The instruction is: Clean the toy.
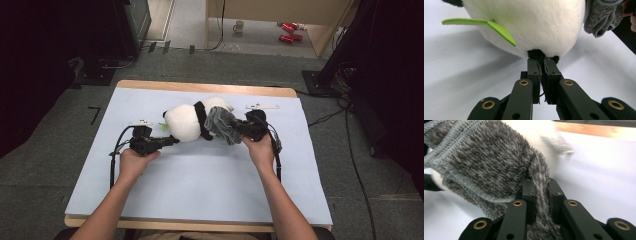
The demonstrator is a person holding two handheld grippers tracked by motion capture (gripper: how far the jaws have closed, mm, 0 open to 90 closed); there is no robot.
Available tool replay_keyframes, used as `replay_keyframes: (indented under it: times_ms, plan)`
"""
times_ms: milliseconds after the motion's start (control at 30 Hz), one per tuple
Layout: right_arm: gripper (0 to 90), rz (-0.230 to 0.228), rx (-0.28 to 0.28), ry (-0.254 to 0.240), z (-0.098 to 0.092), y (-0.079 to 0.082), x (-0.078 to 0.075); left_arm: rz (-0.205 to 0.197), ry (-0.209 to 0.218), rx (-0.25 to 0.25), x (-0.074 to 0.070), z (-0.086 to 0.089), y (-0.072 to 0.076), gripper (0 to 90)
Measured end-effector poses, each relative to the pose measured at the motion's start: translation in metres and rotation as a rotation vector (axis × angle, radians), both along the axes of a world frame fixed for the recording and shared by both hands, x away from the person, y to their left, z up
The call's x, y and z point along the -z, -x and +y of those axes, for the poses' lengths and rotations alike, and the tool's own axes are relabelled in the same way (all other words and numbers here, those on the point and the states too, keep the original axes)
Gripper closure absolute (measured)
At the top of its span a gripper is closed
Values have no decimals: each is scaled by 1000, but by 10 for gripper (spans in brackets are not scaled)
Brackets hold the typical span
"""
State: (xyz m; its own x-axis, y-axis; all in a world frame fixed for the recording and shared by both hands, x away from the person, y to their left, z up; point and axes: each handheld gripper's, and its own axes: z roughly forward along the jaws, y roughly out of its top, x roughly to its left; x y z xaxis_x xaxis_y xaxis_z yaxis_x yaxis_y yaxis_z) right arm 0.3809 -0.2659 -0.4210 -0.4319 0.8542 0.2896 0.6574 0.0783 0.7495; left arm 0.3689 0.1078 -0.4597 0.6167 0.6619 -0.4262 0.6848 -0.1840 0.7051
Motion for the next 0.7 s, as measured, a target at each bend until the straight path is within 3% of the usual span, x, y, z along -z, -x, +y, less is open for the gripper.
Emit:
replay_keyframes:
  times_ms: [167,333,467,533,633,700]
  plan:
    - [804,5,64,-13,-18,-3,1,-25,-16,6,0,1,1,856]
    - [801,-89,53,-132,-23,4,-10,-69,-42,27,0,2,2,805]
    - [800,-45,17,-119,-13,0,-1,-132,-73,55,-2,3,6,642]
    - [800,-29,12,-111,-10,-1,3,-170,-46,75,-5,5,9,548]
    - [799,-17,5,-100,-9,-2,6,-210,-30,80,-12,9,12,479]
    - [799,-16,7,-102,-9,-3,6,-229,-44,87,-16,9,13,443]
